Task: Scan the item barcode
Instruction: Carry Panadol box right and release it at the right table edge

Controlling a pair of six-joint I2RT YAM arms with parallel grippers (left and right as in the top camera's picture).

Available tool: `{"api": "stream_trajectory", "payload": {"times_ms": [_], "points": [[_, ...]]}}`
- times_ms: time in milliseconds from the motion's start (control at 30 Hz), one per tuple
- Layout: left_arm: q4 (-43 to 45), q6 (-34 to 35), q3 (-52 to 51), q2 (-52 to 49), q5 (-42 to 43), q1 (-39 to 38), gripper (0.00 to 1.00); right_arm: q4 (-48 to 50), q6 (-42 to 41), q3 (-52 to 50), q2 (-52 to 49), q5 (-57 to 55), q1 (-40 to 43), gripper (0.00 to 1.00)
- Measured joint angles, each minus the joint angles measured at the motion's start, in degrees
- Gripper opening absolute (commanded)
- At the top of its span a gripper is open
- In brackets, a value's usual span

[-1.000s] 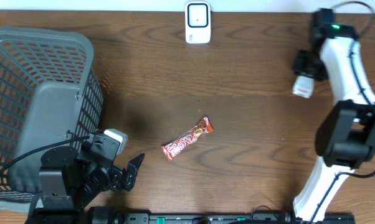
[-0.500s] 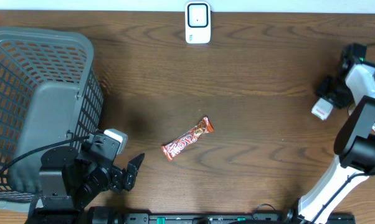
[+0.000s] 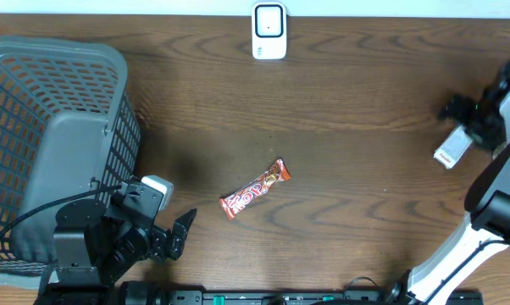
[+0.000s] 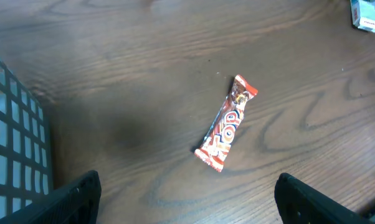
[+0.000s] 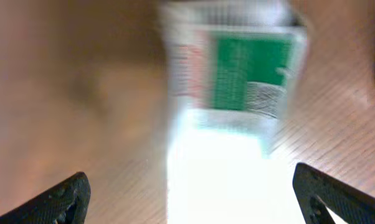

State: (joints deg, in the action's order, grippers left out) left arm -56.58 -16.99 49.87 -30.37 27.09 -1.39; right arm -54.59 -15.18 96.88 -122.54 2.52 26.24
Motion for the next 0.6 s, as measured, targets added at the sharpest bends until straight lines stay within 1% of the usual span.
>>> {"api": "stream_trajectory", "payload": {"times_ms": [100,233,400,433,467,600], "points": [[0.0,0.0,0.0,0.0,0.0,0.0,0.87,-3.5,0.3,7.3,0.1,1.7,-3.4,0.99],[0.0,0.0,0.0,0.0,0.0,0.0,0.87,-8.6,0.3,12.4,0.5,3.7,-9.7,0.99],[0.0,0.0,0.0,0.0,0.0,0.0,0.87,-18.5,-1.6,13.0,0.9,8.7,-19.5,0.99],[0.0,0.0,0.0,0.0,0.0,0.0,0.87,-19.1,-1.6,12.9,0.9,9.4,-20.6,0.99],[0.0,0.0,0.0,0.0,0.0,0.0,0.87,-20.3,-1.7,12.7,0.9,11.3,-23.4,0.99],[0.0,0.0,0.0,0.0,0.0,0.0,0.87,-21.1,3.1,11.2,0.9,16.3,-31.2,0.99]]}}
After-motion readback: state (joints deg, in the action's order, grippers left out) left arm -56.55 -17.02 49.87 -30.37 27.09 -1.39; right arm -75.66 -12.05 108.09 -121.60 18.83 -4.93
